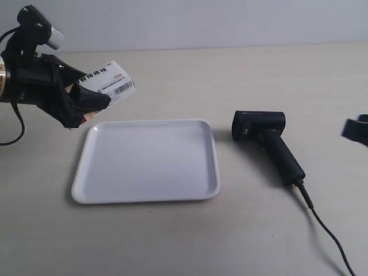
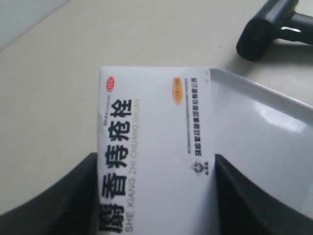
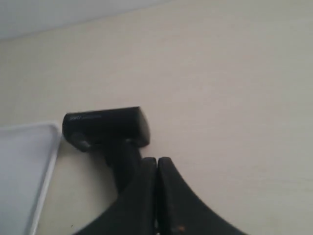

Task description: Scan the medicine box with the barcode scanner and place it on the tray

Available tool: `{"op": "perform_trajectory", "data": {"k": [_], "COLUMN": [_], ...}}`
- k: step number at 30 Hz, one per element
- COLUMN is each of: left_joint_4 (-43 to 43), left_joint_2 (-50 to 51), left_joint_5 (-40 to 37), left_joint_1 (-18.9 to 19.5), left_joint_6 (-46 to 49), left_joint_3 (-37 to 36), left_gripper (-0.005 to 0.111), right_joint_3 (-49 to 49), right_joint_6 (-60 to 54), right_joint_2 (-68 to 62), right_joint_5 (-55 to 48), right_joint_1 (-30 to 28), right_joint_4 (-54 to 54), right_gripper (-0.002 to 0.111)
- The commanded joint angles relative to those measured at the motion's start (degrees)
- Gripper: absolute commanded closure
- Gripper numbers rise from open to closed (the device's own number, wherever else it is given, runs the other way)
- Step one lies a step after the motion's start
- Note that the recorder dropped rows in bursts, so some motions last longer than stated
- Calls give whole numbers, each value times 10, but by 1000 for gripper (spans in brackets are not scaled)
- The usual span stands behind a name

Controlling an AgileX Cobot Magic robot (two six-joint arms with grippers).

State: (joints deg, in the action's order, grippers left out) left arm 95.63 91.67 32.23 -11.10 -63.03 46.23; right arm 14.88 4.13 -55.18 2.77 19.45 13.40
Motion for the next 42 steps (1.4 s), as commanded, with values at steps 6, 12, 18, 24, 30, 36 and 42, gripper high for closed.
{"op": "perform_trajectory", "data": {"k": [6,12,18,24,30,36,42], "left_joint_4": [-3,-3,-2,35,43,43,43], "left_joint_2": [40,85,91,91,91,91,91], "left_joint_5": [-12,-47,-43,-30,-18,23,26], "left_joint_1": [-69,-82,-82,-82,-82,-82,-82], "left_joint_6": [77,77,73,56,64,157,211], "left_joint_3": [19,36,37,37,33,20,9], "left_gripper": [107,107,107,107,107,107,107], "right_joint_3": [116,142,142,172,219,244,244], "right_joint_6": [-73,-78,-96,-109,-171,-223,-236], "right_joint_2": [-263,-336,-384,-447,-508,-533,-530], "right_joint_5": [53,52,108,131,124,104,93], "right_joint_1": [95,95,95,94,94,86,64], "right_joint_4": [-5,-5,-5,-5,17,45,45], "right_gripper": [60,22,20,20,24,36,73]}}
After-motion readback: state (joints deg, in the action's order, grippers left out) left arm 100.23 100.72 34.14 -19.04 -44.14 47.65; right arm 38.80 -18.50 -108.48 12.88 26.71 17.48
